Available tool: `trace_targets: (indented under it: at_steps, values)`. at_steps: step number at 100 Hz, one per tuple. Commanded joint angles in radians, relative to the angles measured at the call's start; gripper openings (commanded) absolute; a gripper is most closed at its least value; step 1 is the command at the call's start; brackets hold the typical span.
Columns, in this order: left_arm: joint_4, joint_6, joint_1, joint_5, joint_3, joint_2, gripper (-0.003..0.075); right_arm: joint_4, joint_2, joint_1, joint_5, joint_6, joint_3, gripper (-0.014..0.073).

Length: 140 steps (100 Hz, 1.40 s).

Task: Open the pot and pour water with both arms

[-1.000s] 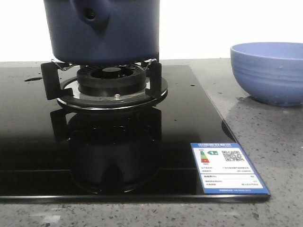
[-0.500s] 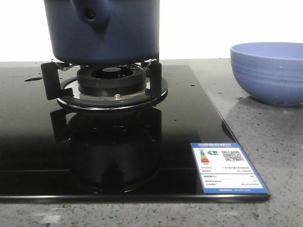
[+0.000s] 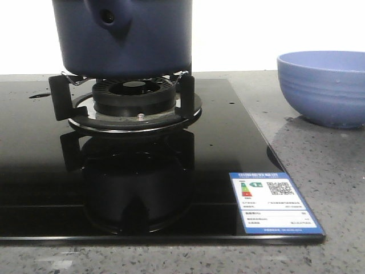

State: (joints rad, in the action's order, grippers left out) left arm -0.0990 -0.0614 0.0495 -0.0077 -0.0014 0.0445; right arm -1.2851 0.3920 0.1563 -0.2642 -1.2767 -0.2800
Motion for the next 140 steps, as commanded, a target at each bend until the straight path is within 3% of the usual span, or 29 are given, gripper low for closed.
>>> trace_targets:
  at_steps: [1,7,26,102,123,132,140]
  values:
    - [-0.007,0.018,-0.003,-0.085,0.035,-0.03,-0.002,-0.024,0.002,0.003,0.025,-0.011,-0.027,-0.0062]
    - [-0.012,0.018,-0.005,-0.011,0.034,-0.06,-0.002,-0.024,0.002,0.003,0.025,-0.011,-0.027,-0.0062]
    - [-0.016,0.018,-0.036,0.038,0.034,-0.077,-0.002,-0.024,0.006,0.003,0.022,-0.011,-0.027,-0.0062]
    - [-0.016,0.018,-0.035,0.038,0.034,-0.077,-0.002,-0.024,0.006,0.003,0.022,-0.011,-0.027,-0.0062]
    - [-0.016,0.018,-0.035,0.038,0.034,-0.077,-0.002,-0.02,0.006,0.003,0.094,0.026,-0.037,-0.0062]
    - [-0.016,0.018,-0.035,0.038,0.034,-0.077,-0.002,0.119,0.006,0.003,0.096,0.178,-0.077,-0.0062]
    - [-0.016,0.018,-0.035,0.038,0.034,-0.077,-0.002,0.38,0.008,0.003,0.126,0.409,-0.114,-0.0062]
